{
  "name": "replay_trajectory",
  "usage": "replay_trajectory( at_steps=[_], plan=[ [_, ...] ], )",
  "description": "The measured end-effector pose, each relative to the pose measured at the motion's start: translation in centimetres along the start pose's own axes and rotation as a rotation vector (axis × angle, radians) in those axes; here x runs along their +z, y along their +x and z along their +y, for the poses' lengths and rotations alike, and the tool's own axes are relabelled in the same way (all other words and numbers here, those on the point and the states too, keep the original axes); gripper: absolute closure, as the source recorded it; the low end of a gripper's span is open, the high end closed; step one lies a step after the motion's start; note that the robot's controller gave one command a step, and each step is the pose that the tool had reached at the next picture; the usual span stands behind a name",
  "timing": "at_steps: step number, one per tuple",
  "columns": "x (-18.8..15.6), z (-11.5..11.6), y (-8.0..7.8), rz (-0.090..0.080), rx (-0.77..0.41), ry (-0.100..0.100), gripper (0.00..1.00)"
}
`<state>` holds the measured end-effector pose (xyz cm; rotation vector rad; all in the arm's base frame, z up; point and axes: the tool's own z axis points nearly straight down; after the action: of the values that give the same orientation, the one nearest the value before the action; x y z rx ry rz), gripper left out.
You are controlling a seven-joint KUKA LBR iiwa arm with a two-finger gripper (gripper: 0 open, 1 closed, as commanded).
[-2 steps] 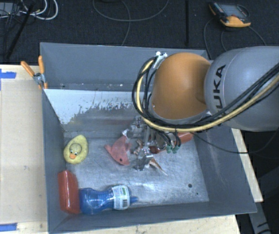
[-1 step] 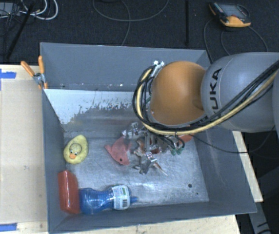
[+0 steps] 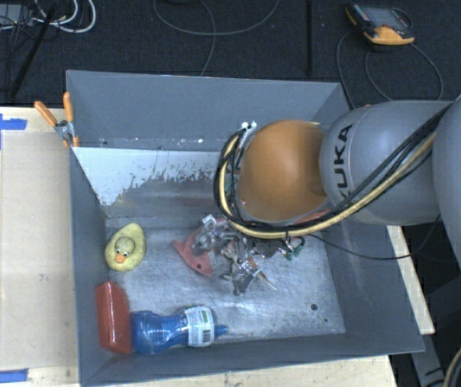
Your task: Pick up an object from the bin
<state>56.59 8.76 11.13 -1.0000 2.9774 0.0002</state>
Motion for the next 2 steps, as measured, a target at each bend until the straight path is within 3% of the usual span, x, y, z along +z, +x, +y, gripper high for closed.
replay_trajectory(
  at_steps=[1, 2],
  plan=[
    [3.11, -1.48, -3.78, -0.015, -0.005, -0.001, 1.0],
    [3.12, -1.48, -3.78, -0.015, -0.004, -0.001, 1.0]
  ],
)
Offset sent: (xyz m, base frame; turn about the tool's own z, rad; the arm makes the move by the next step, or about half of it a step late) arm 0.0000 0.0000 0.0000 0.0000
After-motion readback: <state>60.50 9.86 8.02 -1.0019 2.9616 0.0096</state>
